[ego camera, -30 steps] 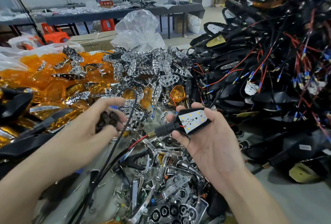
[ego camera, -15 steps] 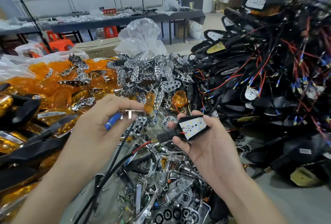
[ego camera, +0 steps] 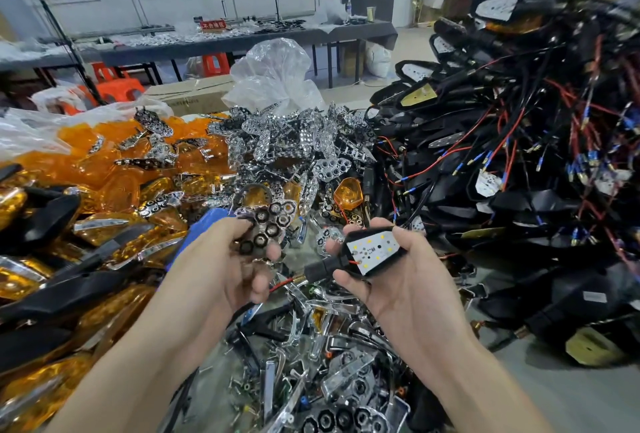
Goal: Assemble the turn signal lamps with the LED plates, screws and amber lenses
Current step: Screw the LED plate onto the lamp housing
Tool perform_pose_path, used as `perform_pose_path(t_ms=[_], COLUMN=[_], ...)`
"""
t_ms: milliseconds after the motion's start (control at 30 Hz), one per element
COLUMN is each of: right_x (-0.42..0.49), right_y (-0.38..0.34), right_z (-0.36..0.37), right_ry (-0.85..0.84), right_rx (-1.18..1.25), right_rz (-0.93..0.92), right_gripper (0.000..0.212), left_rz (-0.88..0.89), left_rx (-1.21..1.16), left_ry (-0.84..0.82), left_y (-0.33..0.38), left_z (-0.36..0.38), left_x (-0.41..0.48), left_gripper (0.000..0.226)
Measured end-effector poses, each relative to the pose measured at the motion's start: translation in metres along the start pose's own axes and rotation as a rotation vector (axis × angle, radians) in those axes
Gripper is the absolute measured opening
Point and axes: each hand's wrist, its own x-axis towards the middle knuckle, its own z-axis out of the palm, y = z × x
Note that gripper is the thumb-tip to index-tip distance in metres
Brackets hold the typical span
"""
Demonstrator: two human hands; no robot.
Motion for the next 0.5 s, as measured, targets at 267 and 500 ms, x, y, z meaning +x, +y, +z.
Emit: perform_pose_path(t_ms=[267, 500], right_x=[-0.003, -0.003], right_y=[0.003, 0.009], right_z=[-0.001, -0.001], right_ry=[0.003, 0.001], right_rx=[-0.142, -0.155], right_rz=[0.061, 0.028], right_gripper=[0.026, 0.026], left_rz=[0.082, 0.597], left_rx=[-0.035, 0.656], left_ry=[-0.076, -0.286], left_y=[0.012, -0.019], left_z=[0.017, 0.007], left_x=[-0.009, -0.028], left_gripper=[0.04, 0.036])
